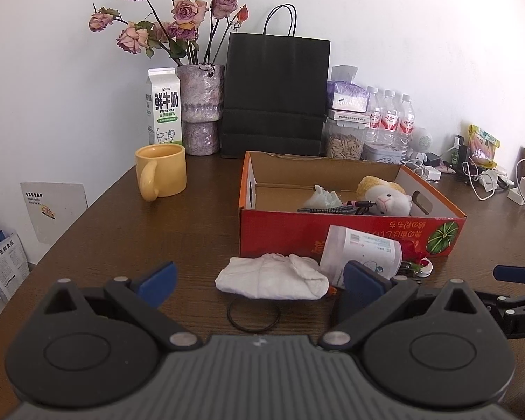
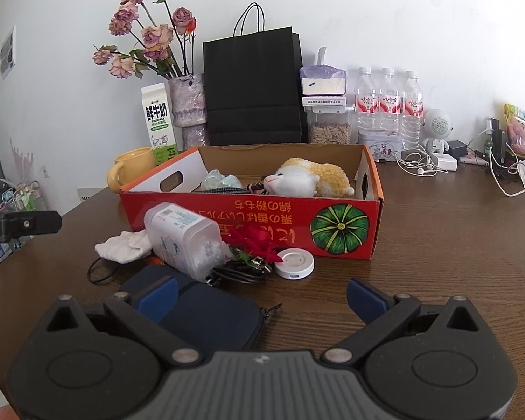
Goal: Organize objects
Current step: 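Withdraw both tools from the box back over the table, then grasp the white round container on the table with the right tool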
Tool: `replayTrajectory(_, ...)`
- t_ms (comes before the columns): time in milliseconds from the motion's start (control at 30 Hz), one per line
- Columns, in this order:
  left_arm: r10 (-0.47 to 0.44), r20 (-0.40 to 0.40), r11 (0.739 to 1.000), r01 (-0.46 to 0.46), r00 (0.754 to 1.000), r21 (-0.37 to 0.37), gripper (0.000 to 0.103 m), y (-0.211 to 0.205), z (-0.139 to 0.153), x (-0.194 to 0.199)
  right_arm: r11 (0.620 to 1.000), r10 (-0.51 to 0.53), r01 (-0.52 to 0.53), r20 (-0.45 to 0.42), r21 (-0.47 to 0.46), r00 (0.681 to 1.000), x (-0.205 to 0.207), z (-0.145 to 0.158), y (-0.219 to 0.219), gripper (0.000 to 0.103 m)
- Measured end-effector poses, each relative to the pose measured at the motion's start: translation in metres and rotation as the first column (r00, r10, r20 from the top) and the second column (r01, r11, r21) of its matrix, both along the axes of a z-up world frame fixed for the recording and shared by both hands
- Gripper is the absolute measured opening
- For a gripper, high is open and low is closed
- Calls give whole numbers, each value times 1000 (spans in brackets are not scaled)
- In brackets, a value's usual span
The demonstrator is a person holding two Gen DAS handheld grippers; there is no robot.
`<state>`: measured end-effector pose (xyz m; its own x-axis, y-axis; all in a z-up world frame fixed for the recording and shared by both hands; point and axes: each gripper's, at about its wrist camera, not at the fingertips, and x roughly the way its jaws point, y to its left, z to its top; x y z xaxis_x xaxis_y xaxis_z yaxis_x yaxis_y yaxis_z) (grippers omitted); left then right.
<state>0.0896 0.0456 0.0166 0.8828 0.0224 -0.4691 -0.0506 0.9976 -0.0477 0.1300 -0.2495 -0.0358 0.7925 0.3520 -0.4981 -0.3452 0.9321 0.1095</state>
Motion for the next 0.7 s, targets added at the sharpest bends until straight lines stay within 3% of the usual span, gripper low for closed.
replayTrajectory(700, -25, -81, 1000, 25, 996, -5, 103, 5, -25, 22, 999, -30, 29, -40, -28, 999, 27, -11, -8, 103)
